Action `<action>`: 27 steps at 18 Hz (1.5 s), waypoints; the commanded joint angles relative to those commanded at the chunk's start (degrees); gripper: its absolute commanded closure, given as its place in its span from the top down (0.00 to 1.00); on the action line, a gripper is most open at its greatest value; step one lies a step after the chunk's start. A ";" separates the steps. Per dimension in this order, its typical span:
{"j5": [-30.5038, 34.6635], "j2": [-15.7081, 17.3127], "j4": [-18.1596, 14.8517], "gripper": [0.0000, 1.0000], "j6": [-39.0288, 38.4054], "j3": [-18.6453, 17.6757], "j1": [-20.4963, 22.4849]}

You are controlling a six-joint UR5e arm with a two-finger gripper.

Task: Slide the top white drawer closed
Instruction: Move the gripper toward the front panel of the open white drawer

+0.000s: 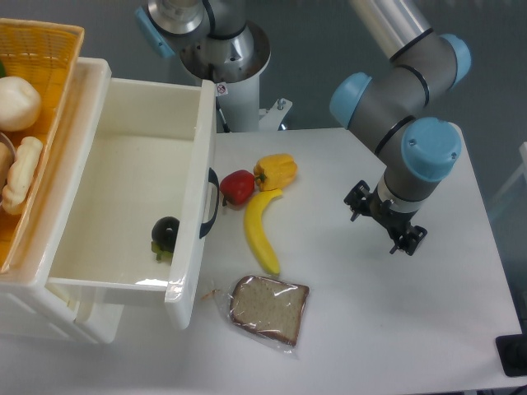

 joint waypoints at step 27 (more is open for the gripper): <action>-14.06 10.54 -12.10 0.13 -34.10 -8.96 -11.86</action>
